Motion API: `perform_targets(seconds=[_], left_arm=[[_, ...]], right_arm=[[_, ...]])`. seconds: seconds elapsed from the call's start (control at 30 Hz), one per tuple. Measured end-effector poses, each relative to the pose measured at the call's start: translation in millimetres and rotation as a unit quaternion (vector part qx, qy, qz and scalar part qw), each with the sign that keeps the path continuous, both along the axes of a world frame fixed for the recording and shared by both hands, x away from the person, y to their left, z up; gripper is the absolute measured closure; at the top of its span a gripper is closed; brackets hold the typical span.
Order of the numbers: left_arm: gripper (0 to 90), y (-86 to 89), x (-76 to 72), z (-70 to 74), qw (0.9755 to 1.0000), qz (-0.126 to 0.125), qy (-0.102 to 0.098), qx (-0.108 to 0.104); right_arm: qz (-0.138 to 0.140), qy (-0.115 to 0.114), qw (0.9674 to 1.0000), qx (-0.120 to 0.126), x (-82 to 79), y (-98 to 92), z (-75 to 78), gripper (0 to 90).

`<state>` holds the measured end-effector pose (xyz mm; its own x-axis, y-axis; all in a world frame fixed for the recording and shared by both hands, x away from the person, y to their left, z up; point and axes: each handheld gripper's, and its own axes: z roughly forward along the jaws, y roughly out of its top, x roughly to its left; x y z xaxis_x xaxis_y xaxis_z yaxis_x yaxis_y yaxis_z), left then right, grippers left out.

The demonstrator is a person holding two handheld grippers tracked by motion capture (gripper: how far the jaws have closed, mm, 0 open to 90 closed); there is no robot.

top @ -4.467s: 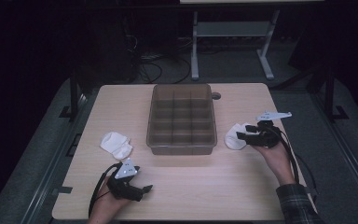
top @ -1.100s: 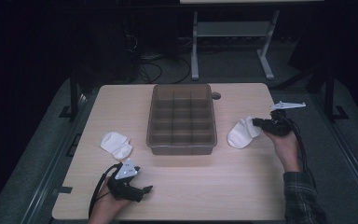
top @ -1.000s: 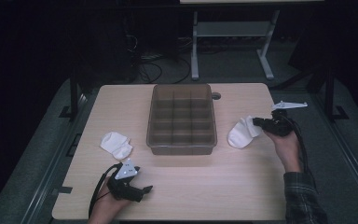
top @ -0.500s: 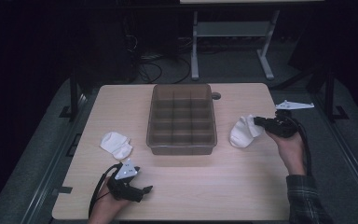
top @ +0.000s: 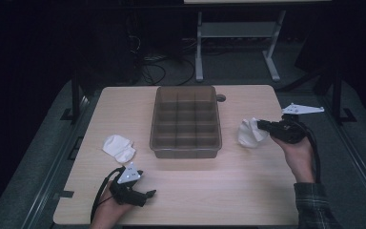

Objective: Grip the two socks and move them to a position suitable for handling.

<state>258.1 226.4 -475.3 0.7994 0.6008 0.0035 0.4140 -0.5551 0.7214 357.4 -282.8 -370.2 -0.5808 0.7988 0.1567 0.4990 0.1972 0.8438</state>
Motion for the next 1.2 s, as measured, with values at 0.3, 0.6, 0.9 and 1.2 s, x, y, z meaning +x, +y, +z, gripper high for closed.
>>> perform_targets(seconds=[0.3,0.6,0.9,1.2], left_arm=[[13.1,0.0,0.0,0.0,1.0,0.0,0.0,0.0],[13.1,0.1,0.0,0.1,1.0,-0.001,-0.001,0.001],[13.1,-0.2,-0.3,-0.1,1.0,0.001,0.0,-0.002],[13.1,-0.2,-0.3,-0.2,1.0,0.001,-0.001,-0.002]], right_arm=[[0.017,-0.002,0.9999,-0.004,-12.3,7.2,1.7,86.9],[0.033,-0.007,0.9994,0.0,-25.0,13.3,3.1,87.0],[0.053,-0.006,0.9986,0.002,-32.3,21.8,2.3,86.9],[0.071,-0.01,0.9974,0.006,-41.4,28.7,4.5,86.9]])
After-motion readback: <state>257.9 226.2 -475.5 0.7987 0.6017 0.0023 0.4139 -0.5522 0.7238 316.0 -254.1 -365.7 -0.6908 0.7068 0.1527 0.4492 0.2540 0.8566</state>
